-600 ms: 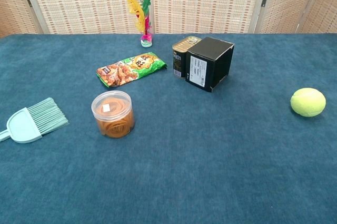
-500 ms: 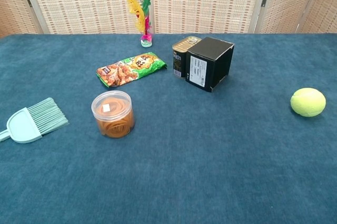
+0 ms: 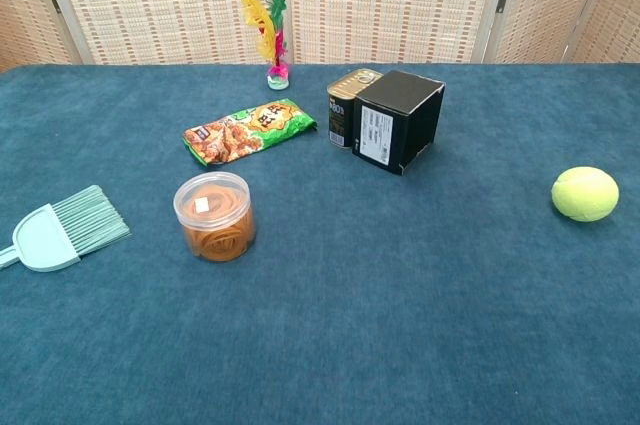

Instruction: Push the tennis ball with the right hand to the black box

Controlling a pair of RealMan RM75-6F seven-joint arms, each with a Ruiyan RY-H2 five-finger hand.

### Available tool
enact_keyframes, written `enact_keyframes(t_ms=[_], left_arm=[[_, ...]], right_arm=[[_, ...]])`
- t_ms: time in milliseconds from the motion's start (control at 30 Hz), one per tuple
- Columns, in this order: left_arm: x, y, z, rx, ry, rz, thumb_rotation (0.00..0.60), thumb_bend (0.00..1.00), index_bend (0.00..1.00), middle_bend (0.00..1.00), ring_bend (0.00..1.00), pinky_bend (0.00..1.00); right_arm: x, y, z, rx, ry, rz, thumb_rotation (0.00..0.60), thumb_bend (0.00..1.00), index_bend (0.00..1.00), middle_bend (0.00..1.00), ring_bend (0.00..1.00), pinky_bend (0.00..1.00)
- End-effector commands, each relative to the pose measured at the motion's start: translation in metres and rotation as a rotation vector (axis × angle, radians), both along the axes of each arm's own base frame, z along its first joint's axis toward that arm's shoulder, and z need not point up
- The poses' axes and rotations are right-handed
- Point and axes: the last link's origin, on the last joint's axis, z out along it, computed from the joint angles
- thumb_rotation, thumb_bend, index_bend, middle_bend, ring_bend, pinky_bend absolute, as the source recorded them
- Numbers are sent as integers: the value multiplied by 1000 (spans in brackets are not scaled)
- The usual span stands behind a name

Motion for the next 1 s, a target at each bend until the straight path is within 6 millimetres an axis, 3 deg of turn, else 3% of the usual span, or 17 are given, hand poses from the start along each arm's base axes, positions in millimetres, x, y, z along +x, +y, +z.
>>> enact_keyframes(t_ms=[33,233,333,600,1000], left_arm=[[0,-1,2,6,-9,-4,600,333,58,11,10,308],[-1,1,2,12,-6,12,600,333,58,11,10,309],[-1,1,1,9,0,13,600,333,58,11,10,309],[-1,1,-1,1,4,17,600,333,58,12,10,309],[-3,2,-1,6,12,35,600,334,59,15,9,309]], right_arm=[[-4,-11,-8,-95,11,129,600,546,396,483,292,400],[-25,-30,-15,-24,70,167,600,660,698,716,489,558],[-34,-37,-20,23,111,158,600,701,780,790,552,599],[-50,-50,-34,238,129,68,600,737,800,859,596,604],[-57,-75,-39,308,83,31,600,739,801,869,599,604]])
